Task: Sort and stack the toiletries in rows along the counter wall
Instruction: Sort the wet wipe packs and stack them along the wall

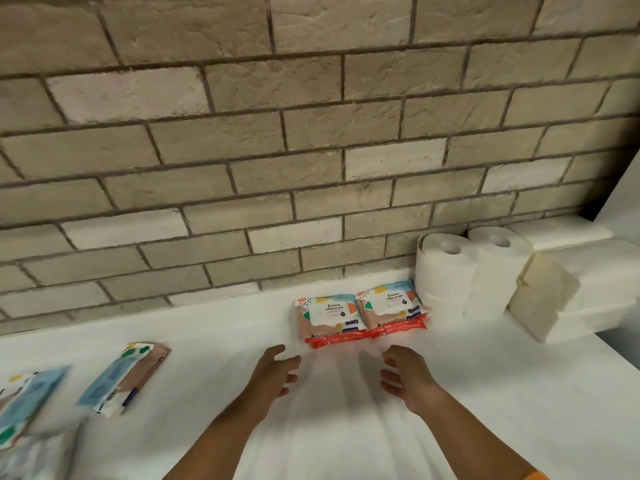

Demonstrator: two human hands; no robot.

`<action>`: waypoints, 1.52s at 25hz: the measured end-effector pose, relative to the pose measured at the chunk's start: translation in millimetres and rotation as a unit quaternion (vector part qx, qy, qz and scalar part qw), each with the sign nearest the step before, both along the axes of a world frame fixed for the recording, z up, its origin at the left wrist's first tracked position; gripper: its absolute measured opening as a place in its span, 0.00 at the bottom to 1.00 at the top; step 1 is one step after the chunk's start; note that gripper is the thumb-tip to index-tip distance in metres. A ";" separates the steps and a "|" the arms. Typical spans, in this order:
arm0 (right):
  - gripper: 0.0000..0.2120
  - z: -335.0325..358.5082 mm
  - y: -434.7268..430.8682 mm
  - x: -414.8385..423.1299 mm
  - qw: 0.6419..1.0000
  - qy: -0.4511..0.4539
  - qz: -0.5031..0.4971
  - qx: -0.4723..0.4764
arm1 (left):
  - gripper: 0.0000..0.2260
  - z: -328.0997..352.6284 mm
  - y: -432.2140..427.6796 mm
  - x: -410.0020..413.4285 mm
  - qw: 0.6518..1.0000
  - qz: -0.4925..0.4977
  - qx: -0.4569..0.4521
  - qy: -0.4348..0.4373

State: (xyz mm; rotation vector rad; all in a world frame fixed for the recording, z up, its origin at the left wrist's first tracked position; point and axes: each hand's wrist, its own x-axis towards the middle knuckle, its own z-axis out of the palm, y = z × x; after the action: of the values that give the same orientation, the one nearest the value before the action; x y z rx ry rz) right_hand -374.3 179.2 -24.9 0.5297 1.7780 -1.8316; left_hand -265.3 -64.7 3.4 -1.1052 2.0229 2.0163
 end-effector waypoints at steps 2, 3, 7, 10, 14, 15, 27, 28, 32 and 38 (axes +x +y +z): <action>0.08 1.2 -18.3 27.7 0.999 0.005 0.033 0.015 | 0.19 3.7 -7.0 30.5 0.999 -0.010 -0.017 0.031; 0.09 1.7 -30.4 44.2 0.998 0.005 0.060 0.022 | 0.14 6.6 -10.5 46.5 0.998 -0.011 -0.030 0.045; 0.08 6.6 -79.6 111.5 0.987 -0.008 0.158 0.022 | 0.07 7.0 -28.5 107.4 0.994 -0.006 -0.071 0.080; 0.09 7.8 -120.7 157.1 0.981 -0.023 0.190 0.017 | 0.07 1.8 -55.8 155.3 0.994 0.025 -0.076 0.075; 0.09 11.1 -171.4 205.0 0.972 -0.037 0.231 0.020 | 0.08 -5.1 -100.6 215.0 0.991 0.092 -0.062 0.068; 0.09 12.8 -181.5 212.6 0.970 -0.034 0.238 0.020 | 0.08 -4.1 -108.7 227.1 0.991 0.104 -0.053 0.072; 0.09 12.4 -315.6 300.8 0.872 0.185 0.439 0.109 | 0.09 -15.4 -202.9 345.1 0.972 0.154 -0.167 0.058; 0.10 10.3 -325.7 304.0 0.848 0.225 0.463 0.126 | 0.09 -17.2 -208.3 350.0 0.971 0.158 -0.167 0.059; 0.34 12.1 -357.7 309.4 0.649 0.368 0.610 0.267 | 0.03 -20.4 -222.2 358.9 0.970 0.171 -0.158 0.071; 0.59 1.2 -375.0 321.4 0.532 0.419 0.649 0.347 | 0.10 -20.3 -235.8 361.7 0.969 0.166 -0.163 0.085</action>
State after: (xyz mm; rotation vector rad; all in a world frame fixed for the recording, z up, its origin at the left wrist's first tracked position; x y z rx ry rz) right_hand -52.9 -195.8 -23.8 -1.4107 2.2569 -0.1175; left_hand 96.4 -300.5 -16.8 -1.4662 2.4687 2.0280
